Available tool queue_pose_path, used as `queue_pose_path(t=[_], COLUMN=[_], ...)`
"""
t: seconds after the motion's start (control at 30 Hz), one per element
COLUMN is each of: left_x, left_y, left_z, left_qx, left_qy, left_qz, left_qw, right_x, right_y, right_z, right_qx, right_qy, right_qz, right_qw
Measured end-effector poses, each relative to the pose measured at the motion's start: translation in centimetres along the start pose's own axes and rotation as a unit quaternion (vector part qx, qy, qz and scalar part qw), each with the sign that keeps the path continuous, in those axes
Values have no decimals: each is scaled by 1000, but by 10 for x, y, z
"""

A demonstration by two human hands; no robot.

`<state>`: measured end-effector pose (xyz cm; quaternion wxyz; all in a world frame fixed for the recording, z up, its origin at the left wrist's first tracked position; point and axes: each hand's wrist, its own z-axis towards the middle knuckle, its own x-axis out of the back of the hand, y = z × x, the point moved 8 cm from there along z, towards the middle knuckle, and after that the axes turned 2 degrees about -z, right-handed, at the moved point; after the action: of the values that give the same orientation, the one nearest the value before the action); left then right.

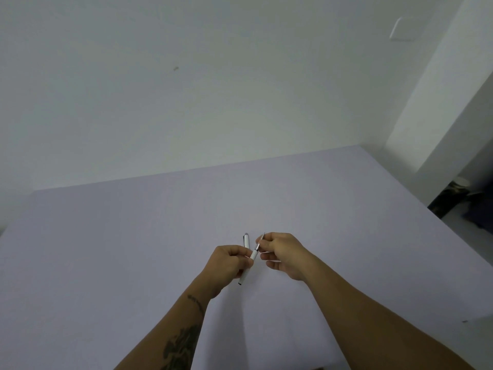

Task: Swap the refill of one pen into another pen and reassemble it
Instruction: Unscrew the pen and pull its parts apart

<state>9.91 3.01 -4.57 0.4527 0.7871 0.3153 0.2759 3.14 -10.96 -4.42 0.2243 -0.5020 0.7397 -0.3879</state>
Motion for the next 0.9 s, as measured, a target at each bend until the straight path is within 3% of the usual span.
queue_pose_path(t=[0.9], left_x=[3], left_y=[1], left_z=[-6], left_qx=[3], left_qy=[3], left_qz=[20], left_qw=[1000], right_x=[-6], right_y=[-3], right_z=[-4], right_qx=[7], right_qy=[5], right_qz=[-9], right_qw=[1000])
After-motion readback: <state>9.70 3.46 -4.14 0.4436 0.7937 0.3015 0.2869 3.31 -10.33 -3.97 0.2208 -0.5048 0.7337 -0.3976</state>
